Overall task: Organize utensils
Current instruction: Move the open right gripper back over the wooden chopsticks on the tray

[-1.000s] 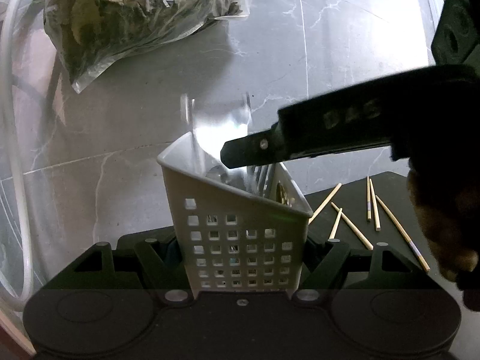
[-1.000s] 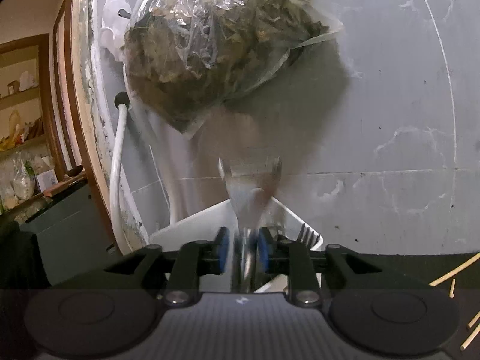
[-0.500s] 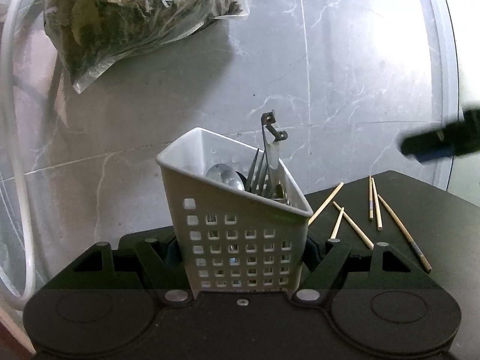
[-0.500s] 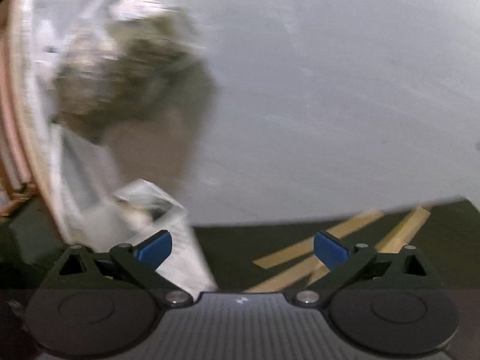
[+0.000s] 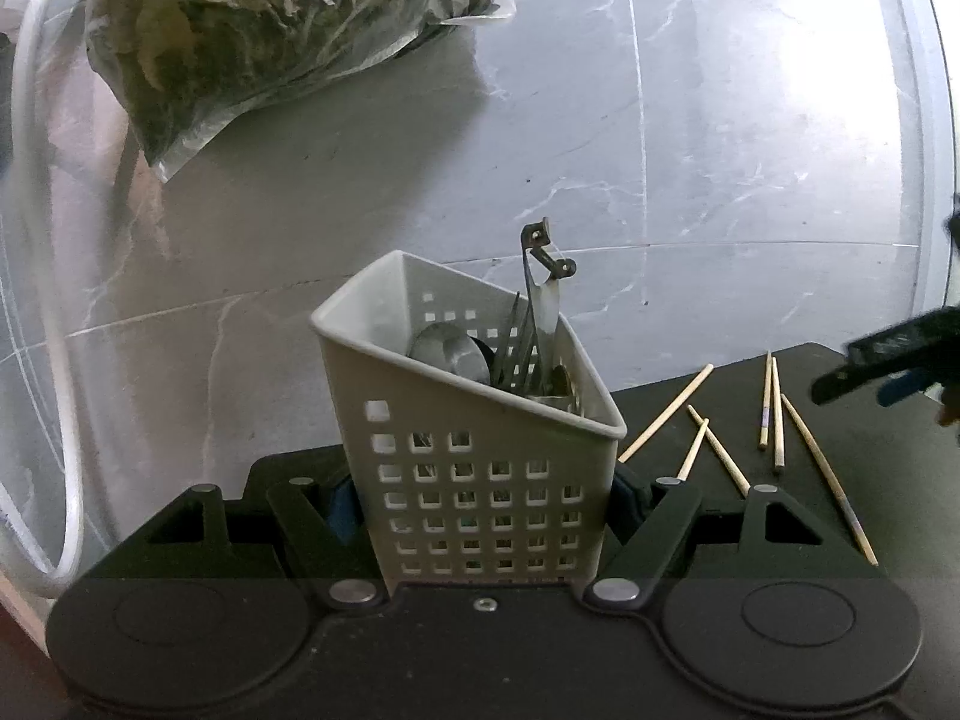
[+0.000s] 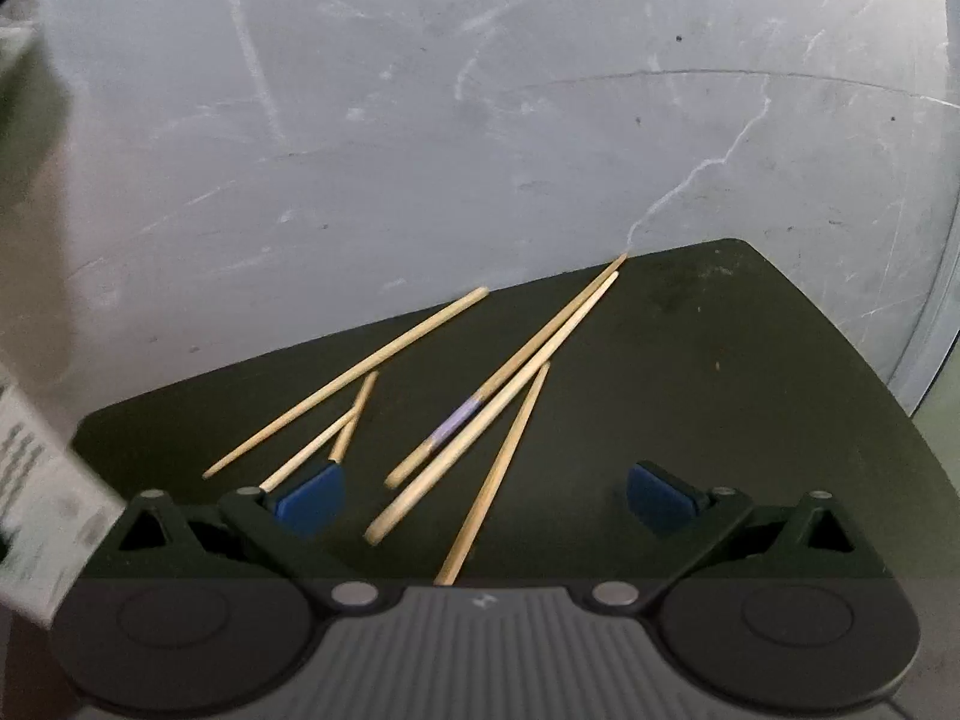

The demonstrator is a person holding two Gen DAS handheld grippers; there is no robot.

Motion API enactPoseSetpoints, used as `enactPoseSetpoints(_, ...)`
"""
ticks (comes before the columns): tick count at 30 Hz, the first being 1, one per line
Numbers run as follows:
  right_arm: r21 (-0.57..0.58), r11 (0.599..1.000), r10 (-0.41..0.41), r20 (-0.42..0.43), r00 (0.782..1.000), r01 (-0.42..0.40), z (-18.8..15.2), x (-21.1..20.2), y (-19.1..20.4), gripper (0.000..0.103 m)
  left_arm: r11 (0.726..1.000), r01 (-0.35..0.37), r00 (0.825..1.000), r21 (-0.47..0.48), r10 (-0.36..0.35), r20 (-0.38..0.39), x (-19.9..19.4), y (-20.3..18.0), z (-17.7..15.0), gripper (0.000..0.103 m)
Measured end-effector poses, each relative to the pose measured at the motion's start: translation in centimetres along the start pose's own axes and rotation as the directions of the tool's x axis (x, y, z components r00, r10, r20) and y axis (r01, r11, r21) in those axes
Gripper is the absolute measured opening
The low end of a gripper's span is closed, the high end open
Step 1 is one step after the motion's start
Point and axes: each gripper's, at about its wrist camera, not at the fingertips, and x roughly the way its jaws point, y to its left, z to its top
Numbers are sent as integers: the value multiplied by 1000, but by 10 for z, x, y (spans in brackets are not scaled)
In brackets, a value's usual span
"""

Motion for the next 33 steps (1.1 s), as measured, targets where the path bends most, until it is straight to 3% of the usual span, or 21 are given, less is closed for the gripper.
enactPoseSetpoints(10, -41, 990, -140, -68, 988, 137, 26, 49, 0, 100, 999, -39, 999, -19, 39, -5, 0, -7, 0, 77)
enactPoseSetpoints(16, -101, 983, -165, -106, 981, 154, 18, 62, 6, 96, 999, -45, 999, -21, 45, -6, 0, -8, 1, 77)
enactPoseSetpoints(25, -119, 985, -139, -124, 983, 124, -11, 33, 5, 92, 999, -28, 1000, -15, 28, -2, -1, -4, 0, 77)
enactPoseSetpoints(33, -151, 983, -134, -198, 971, 105, -40, 3, 12, 87, 1000, 0, 1000, -7, 0, 5, -1, 2, -2, 77)
